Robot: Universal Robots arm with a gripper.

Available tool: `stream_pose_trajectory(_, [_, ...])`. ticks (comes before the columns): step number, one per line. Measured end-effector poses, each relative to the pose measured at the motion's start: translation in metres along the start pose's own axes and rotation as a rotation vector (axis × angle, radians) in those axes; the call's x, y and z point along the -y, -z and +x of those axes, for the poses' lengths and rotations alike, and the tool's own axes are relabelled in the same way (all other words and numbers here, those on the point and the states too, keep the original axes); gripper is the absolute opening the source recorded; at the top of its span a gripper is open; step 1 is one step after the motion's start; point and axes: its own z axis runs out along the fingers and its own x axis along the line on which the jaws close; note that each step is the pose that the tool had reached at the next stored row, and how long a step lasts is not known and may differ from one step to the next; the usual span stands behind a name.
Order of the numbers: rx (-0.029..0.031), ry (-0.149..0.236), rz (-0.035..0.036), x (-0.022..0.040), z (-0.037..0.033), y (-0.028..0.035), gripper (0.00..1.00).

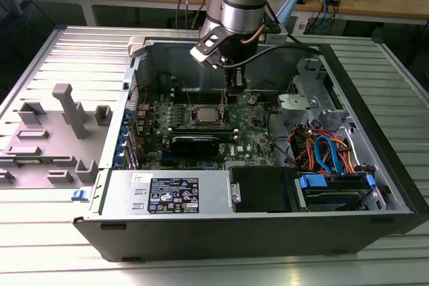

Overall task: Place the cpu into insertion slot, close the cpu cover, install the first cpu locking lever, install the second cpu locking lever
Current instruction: 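Close the cpu cover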

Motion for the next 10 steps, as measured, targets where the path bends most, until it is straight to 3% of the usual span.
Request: stream_pose_trajectory(10, [0.0000,0.000,0.0000,0.0039,0.0001,0.0000,0.11])
